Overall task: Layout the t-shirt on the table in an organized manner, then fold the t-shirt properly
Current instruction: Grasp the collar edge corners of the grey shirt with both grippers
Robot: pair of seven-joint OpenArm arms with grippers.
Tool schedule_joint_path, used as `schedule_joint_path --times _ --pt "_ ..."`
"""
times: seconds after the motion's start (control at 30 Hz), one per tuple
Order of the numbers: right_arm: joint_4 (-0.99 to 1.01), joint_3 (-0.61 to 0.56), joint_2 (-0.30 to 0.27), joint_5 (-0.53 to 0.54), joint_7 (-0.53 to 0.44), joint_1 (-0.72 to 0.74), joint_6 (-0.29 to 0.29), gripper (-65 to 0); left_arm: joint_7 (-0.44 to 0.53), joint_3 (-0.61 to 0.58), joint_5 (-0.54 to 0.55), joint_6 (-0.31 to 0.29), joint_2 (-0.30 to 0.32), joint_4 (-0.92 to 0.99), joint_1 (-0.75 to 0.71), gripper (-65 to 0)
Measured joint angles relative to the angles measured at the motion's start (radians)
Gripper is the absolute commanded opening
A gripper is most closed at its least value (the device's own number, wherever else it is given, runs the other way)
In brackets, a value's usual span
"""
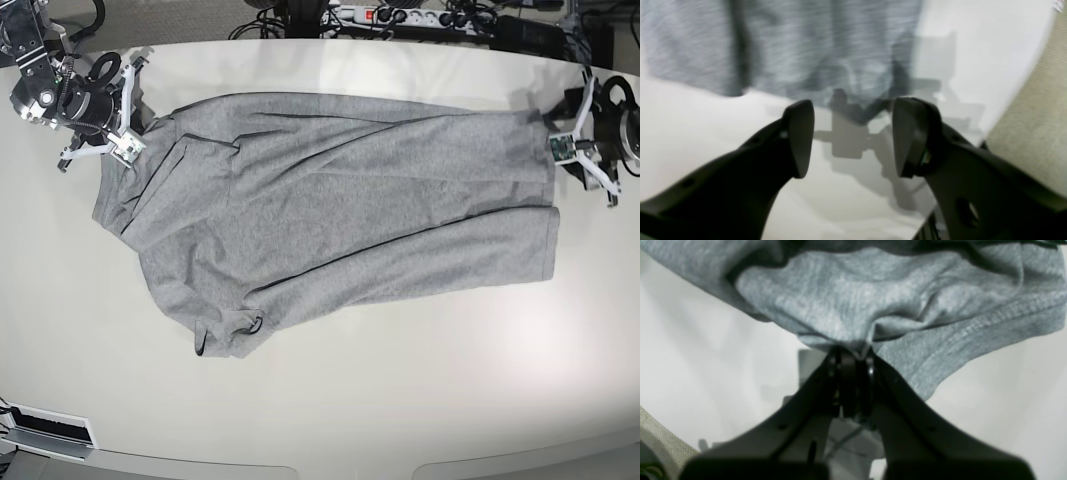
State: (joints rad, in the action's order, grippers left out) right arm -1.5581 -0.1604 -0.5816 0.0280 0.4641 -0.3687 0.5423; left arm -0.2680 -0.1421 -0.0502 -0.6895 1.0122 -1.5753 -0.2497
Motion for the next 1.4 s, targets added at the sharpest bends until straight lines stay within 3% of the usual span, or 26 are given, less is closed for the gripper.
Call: schedule_joint_path --times 0.13,0.23,0.4,0.87,0.93,1.03,1.13,1.27,1.4 --pt "0.000 0.000 0.000 0.003 0.000 0.000 0.002 -65.0 0.049 -0.001 0.001 -0.005 -0.004 0.013 0.026 -26.0" --pt "0.000 0.000 0.000 0.003 0.000 0.000 0.035 -65.0 0.051 -0.038 -0.003 -0.004 -0.001 0.033 0.038 -26.0" --pt "0.000 0.000 0.000 0.003 0.000 0.000 0.038 -65.0 0.052 -0.170 -0.070 0.008 -0.006 0.095 0.111 -26.0" --pt "0.002 0.000 0.001 0.078 0.016 0.000 0.037 -65.0 0.090 -0.526 -0.085 -0.009 -0.031 0.275 0.393 -26.7" --pt "0.002 0.000 0.001 0.078 0.019 0.000 0.037 -65.0 0.089 -0.532 -0.086 -0.010 -0.040 0.280 0.395 -36.9" --pt "0.002 0.000 0.001 0.078 0.019 0.000 0.037 -65.0 0.091 -0.531 -0.134 0.006 -0.050 0.280 0.397 -63.5" --pt "-0.005 0.000 0.001 0.076 0.022 0.000 0.037 -65.0 0.061 -0.531 -0.134 0.003 -0.050 0.280 0.400 -65.0" --pt "-0.061 0.000 0.000 0.063 0.095 -0.001 0.038 -65.0 0.024 -0.532 -0.134 -0.004 -0.041 0.247 0.399 -65.0" --pt "-0.112 -0.003 -0.024 0.066 0.143 -0.006 0.110 -65.0 0.006 -0.542 -0.142 -0.001 0.013 0.187 0.386 -65.0"
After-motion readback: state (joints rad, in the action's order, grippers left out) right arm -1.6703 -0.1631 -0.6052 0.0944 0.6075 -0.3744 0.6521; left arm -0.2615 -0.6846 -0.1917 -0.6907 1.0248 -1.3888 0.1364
